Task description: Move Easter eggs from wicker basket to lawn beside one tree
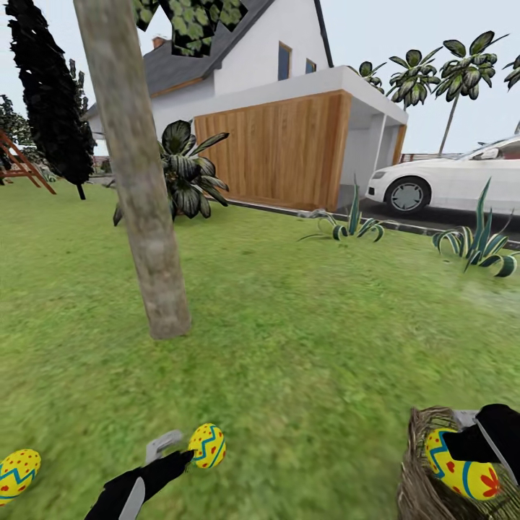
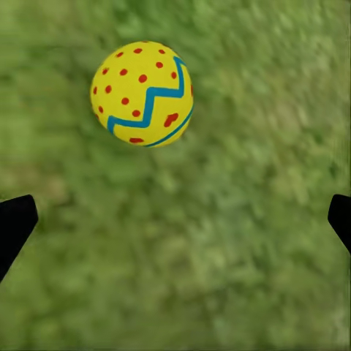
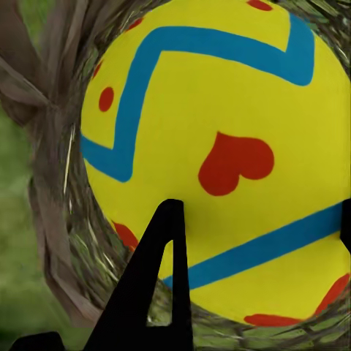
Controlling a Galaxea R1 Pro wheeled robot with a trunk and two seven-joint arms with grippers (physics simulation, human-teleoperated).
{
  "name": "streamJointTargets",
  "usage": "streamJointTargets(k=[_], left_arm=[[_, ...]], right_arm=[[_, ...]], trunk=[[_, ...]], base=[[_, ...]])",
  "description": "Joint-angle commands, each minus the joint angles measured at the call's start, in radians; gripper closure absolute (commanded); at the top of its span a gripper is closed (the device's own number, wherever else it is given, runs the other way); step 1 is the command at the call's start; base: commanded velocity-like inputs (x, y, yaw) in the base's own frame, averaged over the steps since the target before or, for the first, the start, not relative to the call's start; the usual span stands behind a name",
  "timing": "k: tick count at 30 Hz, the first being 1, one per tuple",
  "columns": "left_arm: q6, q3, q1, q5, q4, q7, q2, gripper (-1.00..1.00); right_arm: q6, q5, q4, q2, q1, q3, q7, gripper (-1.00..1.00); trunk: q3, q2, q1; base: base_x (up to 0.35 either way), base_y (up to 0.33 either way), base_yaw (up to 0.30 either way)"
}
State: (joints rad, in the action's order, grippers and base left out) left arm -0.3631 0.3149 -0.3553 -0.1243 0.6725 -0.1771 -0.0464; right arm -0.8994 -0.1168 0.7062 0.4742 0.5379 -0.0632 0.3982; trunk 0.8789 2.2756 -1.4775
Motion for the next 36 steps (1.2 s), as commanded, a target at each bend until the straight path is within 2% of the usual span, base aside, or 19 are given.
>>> streamJointTargets(k=[1,7,10,36], left_arm=[[-0.008,0.006,-0.001,-0.008,0.001,-0.004,-0.001,-1.0],[-0.008,0.006,-0.001,-0.01,0.002,-0.004,-0.001,-1.0],[-0.008,0.005,-0.001,-0.01,0.002,-0.003,-0.001,-1.0],[-0.01,0.004,-0.001,-0.008,0.001,-0.002,-0.003,-1.0]], right_arm=[[-0.004,-0.011,0.002,0.0,0.001,-0.003,0.008,1.0],[-0.004,-0.011,0.004,0.001,0.001,-0.006,0.008,1.0],[-0.004,-0.011,0.004,0.001,0.001,-0.005,0.008,1.0],[-0.004,-0.011,0.004,0.0,0.001,-0.003,0.008,1.0]], trunk=[[0.001,0.0,0.0],[0.001,0.0,0.0],[0.001,0.0,0.0],[-0.08,-0.182,0.1]], base=[[0.0,0.328,0.0],[-0.026,0.315,0.0],[-0.013,0.06,0.0],[0.0,0.001,0.0]])
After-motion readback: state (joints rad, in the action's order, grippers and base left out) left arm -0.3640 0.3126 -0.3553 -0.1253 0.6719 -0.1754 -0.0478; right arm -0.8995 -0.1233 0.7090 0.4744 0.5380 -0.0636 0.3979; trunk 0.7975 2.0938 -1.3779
